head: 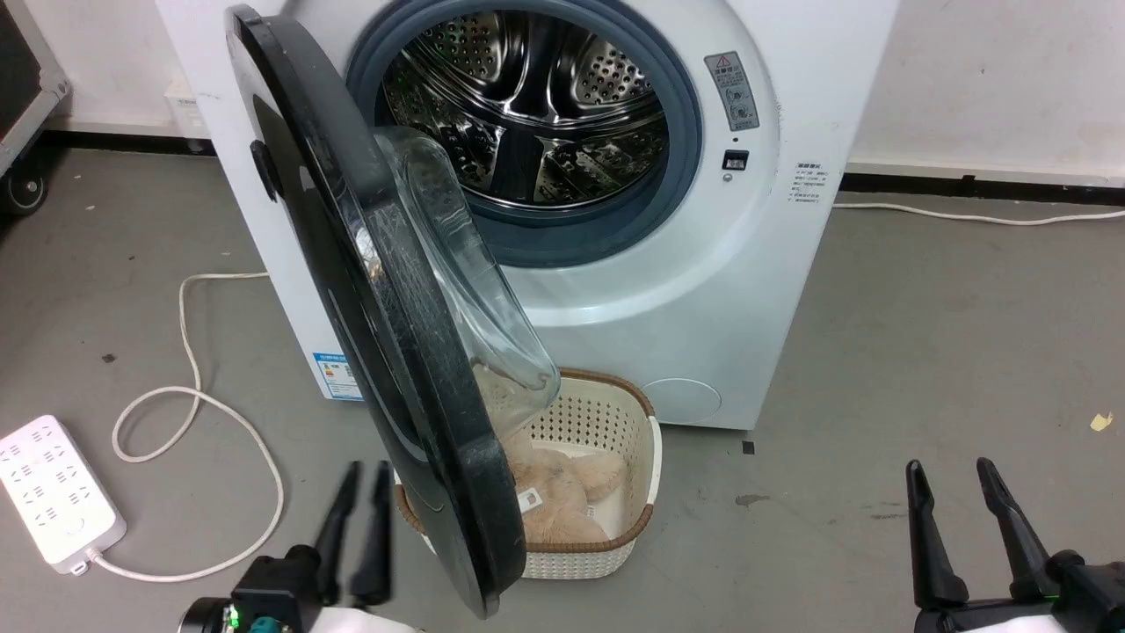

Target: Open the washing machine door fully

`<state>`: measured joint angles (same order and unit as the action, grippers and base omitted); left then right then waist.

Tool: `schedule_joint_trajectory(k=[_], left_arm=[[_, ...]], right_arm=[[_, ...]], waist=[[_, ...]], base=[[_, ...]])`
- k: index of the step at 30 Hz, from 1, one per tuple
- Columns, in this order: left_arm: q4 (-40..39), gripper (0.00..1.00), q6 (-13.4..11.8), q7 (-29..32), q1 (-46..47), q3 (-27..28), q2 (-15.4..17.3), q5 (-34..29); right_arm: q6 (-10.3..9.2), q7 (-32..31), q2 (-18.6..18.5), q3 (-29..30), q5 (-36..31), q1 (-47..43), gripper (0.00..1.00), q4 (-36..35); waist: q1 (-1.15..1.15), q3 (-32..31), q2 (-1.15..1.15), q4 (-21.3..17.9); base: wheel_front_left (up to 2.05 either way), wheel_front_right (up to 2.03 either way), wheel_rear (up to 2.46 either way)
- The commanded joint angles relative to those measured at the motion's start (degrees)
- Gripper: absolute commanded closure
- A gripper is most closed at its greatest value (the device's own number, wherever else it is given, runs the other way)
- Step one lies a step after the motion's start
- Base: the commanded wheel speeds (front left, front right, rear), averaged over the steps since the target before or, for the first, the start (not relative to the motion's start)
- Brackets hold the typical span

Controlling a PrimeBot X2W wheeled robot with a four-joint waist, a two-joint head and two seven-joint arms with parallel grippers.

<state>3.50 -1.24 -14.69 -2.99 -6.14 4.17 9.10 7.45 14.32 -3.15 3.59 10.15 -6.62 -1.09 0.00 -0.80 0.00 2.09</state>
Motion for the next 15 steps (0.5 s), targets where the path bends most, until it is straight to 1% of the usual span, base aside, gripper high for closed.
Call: schedule_joint_trajectory(k=[1,5,7,10,13,15], left_arm=[[-0.2,1.0,-0.1,-0.3,-0.5,0.6,-0.2,0.0],[-5.2,1.0,-2.0,-0.3,0.9,4.4,-0.6,2.4],[-9.1,1.0,-2.6,-0.3,2.1,6.0,-0.8,3.3],[-16.0,1.0,-3.5,-0.3,4.7,8.3,-1.0,6.4],[-23.2,1.0,-3.9,-0.3,8.1,8.6,-1.1,7.0],[-27.3,1.0,-3.8,-0.1,10.2,7.7,-0.9,6.4]], right_arm=[[0.03,0.4,0.3,-0.2,0.0,0.0,0.0,0.2],[0.03,0.4,0.3,-0.8,0.1,0.2,0.0,0.2],[0.03,0.4,0.3,-1.1,0.1,0.3,0.0,0.2],[0.03,0.4,0.3,-1.4,0.4,0.4,0.0,0.3],[0.03,0.2,0.3,-1.4,1.9,0.5,0.0,0.5],[0.03,0.1,0.3,-1.5,2.1,0.7,0.0,0.4]], waist=[[0.0,0.0,0.0,0.0],[0.0,0.0,0.0,0.0],[0.0,0.0,0.0,0.0],[0.0,0.0,0.0,0.1],[0.0,-0.1,0.0,0.2],[0.0,-0.1,0.0,0.2]], base=[[0.0,0.0,0.0],[0.0,0.0,0.0],[0.0,0.0,0.0],[0.0,0.0,0.0],[0.0,0.0,0.0],[0.0,0.0,0.0]])
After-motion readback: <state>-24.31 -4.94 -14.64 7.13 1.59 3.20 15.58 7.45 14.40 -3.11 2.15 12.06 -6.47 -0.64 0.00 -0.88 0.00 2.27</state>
